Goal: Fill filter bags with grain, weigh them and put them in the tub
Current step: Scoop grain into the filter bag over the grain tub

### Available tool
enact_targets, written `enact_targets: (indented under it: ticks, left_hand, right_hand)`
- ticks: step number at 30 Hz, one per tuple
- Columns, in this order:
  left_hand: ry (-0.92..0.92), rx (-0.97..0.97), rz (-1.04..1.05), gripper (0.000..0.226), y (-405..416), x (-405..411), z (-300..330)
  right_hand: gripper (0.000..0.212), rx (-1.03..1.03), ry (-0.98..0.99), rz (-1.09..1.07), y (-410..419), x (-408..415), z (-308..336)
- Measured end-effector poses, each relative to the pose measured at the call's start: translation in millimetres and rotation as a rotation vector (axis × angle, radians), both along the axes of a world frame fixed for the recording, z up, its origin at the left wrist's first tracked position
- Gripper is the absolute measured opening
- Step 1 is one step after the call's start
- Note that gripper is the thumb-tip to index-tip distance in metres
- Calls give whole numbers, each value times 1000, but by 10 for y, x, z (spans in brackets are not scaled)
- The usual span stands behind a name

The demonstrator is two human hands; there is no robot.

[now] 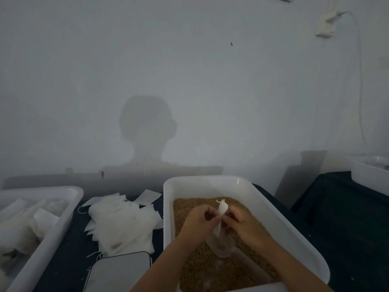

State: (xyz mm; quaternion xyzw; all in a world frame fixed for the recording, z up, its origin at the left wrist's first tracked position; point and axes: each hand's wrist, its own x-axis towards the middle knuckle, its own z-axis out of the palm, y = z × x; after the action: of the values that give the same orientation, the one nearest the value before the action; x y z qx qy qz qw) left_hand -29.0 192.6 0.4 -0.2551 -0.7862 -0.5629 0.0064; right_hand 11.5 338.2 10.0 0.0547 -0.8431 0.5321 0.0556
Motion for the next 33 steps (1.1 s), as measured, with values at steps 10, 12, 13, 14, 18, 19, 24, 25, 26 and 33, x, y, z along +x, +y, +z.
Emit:
enact_targets:
  ticks: [10,12,13,14,18,19,24,25,26,33]
  left_hand:
    - [40,-125,108,22,-5,-25,-43]
    - [82,-122,151,23,-23,-12,-26]
    - [138,-133,150,24,-31,4,-12]
    - [213,-145,141,25,-31,25,8]
    - [505,-332,94,19,-28,81,52]
    - [528,-377,99,21,-29,87,48]
    - [536,-529,187,38,-7,113,29]
    - [531,-583,207,39,-4,106,26]
    - [525,-612,240,35,-10,94,21]
    - [510,-614,571,27,-71,68,83]
  right_hand:
    - [23,121,23,-89,34,-14,-13]
    - [23,73,9,-116,42,-17,-24]
    - [23,50,0,-130,46,-21,-29]
    - [22,30,-8,-145,52,-28,-33]
    - [20,-76,-40,-121,57,-41,-33]
    - [19,-104,-48,-100,54,-41,-29]
    - [19,-189,-77,-91,58,-46,-9]
    - [18,-147,-73,-110,60,-43,-21]
    - [18,-39,-64,-146,71,-33,-38]
    - [29,939,-449,-21,124,141,-82]
